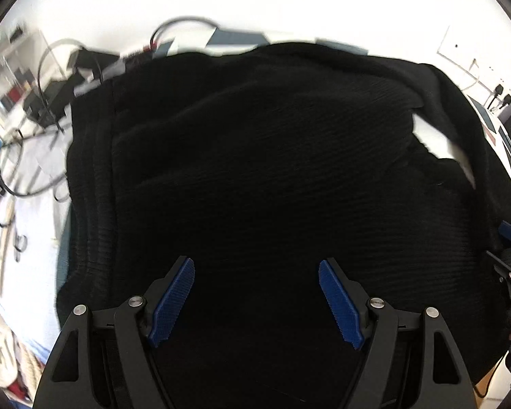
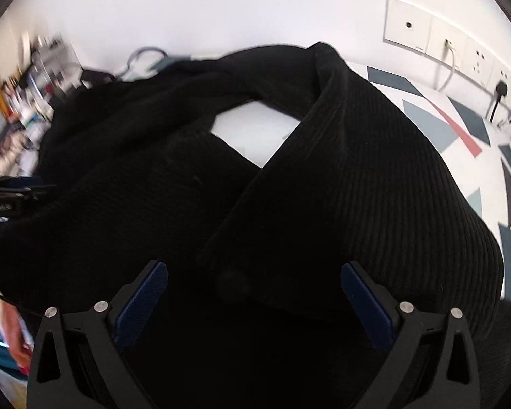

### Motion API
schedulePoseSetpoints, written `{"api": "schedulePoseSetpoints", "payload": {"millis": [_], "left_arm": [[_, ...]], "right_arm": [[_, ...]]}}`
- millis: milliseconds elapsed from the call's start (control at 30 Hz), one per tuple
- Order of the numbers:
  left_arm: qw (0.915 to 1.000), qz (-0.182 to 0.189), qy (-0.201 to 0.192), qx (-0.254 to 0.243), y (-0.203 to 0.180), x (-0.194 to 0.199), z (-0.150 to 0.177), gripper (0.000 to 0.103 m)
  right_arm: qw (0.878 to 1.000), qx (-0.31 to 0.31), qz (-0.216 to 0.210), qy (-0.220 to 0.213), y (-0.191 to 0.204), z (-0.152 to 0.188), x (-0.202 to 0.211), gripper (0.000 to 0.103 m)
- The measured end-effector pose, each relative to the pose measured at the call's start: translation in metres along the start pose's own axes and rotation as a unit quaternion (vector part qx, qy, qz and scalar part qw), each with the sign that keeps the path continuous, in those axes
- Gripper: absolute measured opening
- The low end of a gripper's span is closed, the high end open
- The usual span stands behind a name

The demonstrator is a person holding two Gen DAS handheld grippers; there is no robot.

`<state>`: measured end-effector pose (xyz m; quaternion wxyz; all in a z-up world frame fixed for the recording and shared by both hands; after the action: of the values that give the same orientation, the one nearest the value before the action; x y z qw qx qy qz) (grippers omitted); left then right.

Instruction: Fold clothes

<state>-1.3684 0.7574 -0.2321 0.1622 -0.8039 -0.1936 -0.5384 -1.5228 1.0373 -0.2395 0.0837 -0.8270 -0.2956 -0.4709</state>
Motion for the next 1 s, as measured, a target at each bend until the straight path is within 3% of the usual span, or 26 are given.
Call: {"api": "schedulePoseSetpoints", "payload": {"millis": [67,167,300,433,733,900,1000], "left_arm": [[0.9999,0.007,0.005,0.008,0.007,-0.006,0.002,0.076],[0.9997,0.023,-0.001,0.01,0.011,-0.008,0.003,0.076],[0.9993,0.016,-0.019,-0.029,0.007,-0.005,0.008,0.076],[0.9983,0.036,-0.034,-0.031,0.012,-0.002,0.013,0.077],[0.9983,0.03,-0.034,-0.037,0.019,0.009,0.03,0.074],[0.9991,0.022,-0.029,-0.022,0.029,0.021,0.045,0.063],[0.9993,0.021,-0.026,-0.016,0.028,0.024,0.047,0.062]], "right_arm": [[0.999,-0.031,0.009,-0.008,-0.015,-0.01,0.007,0.068],[0.997,-0.077,0.022,-0.021,-0.039,-0.026,0.017,0.016],[0.989,-0.138,0.039,-0.038,-0.07,-0.046,0.031,0.013],[0.976,-0.193,0.059,-0.077,-0.102,-0.05,0.073,0.011],[0.93,-0.312,0.101,-0.168,-0.177,-0.053,0.173,0.01],[0.923,-0.328,0.113,-0.169,-0.175,-0.027,0.195,0.009],[0.915,-0.341,0.121,-0.178,-0.177,-0.017,0.216,0.009]]}}
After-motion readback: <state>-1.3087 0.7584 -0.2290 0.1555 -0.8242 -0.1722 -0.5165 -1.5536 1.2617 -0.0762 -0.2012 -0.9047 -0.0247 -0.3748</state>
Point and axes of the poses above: each gripper's, at about its wrist camera, not at the fingertips, and x roughly against the way its jaws point, y to its left, z to its underside, the point moved 10 cm from there along -x, roughly the way its jaws point, and after that the axes turned 3 degrees about z, right-handed, at the moved point
